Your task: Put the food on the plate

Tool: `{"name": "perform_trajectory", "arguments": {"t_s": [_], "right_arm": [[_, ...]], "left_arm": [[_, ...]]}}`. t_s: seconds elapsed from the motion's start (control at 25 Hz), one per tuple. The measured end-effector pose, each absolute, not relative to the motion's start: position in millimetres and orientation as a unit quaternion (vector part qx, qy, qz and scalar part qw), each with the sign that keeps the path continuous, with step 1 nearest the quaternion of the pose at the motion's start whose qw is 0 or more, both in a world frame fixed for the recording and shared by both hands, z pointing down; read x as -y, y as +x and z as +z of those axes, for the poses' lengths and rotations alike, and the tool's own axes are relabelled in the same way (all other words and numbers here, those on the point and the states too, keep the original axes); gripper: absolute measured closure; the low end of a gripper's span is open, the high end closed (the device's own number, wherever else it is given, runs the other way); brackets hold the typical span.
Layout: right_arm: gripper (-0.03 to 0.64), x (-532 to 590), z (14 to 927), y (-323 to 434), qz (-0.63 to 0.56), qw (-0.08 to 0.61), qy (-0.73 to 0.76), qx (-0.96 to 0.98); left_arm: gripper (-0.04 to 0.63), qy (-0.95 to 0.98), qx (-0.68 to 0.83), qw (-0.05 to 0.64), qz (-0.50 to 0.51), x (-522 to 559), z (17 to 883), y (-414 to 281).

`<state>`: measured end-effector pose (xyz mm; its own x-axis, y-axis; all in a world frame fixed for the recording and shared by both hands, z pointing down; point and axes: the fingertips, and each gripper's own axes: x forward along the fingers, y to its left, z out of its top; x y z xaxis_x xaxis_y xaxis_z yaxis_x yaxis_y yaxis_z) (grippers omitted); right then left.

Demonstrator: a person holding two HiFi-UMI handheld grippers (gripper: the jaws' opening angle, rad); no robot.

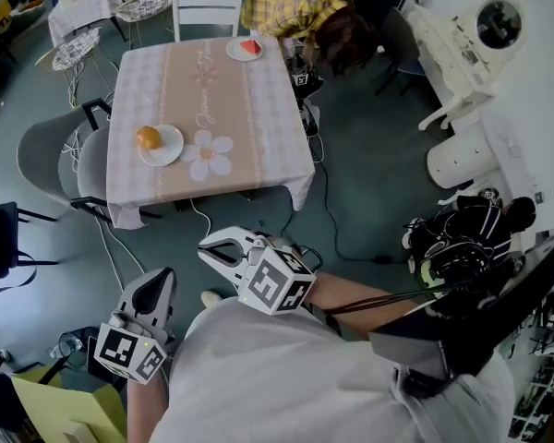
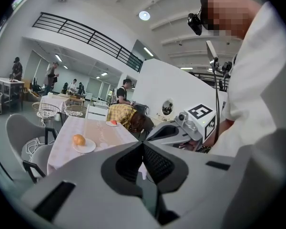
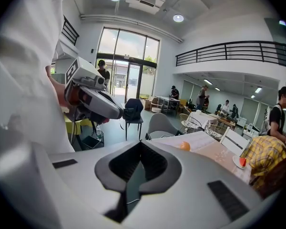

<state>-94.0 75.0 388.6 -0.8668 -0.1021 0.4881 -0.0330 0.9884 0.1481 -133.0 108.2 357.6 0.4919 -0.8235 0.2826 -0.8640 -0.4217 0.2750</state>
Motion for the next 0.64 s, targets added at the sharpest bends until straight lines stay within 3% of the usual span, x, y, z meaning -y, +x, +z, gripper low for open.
{"name": "perform_trajectory", "arguments": {"t_s": [0.64], "right_arm": [[0.604, -102, 416, -167, -0.062, 0.271, 0.029, 0.960]], "left_arm": [[0.586, 0.833, 0.500, 0.233, 0.039, -152, 401, -201]]}}
